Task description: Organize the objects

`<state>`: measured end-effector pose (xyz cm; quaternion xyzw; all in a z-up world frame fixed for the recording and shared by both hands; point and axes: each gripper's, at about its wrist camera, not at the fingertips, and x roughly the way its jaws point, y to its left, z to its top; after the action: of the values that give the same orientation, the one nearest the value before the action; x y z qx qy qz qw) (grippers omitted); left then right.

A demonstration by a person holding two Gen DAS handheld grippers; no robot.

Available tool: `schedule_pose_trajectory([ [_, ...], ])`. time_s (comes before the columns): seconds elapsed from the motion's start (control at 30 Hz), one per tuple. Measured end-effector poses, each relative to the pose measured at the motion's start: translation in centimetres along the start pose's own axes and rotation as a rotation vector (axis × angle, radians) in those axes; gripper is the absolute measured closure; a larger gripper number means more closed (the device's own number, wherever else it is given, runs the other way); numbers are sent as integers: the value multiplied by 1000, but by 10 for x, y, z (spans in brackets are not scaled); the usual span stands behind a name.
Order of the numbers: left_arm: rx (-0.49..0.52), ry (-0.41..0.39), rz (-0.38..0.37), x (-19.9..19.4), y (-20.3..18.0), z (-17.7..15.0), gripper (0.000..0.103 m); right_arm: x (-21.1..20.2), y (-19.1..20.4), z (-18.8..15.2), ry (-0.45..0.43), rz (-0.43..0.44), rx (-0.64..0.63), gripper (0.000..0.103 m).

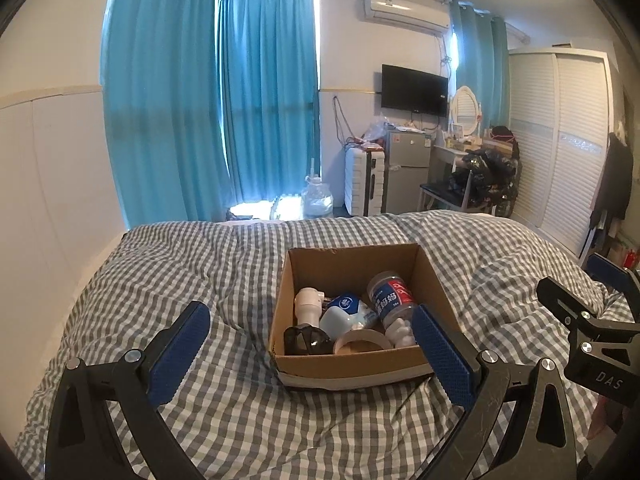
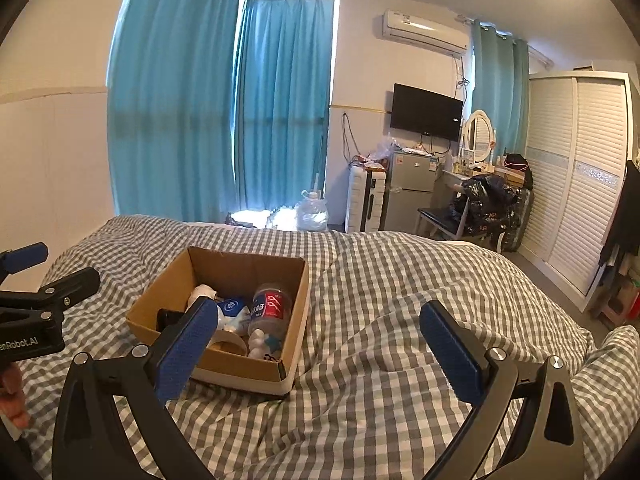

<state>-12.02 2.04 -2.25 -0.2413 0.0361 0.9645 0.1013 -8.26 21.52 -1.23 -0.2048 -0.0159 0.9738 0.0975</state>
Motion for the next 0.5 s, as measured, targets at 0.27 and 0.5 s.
schedule_pose_trajectory([
  [0.27,-5,-6,2,-3,1,-1,0,-1,-2,0,5,4,10,2],
  [0.5,-4,4,1,-3,1,0,0,1,0,0,10,8,9,2],
])
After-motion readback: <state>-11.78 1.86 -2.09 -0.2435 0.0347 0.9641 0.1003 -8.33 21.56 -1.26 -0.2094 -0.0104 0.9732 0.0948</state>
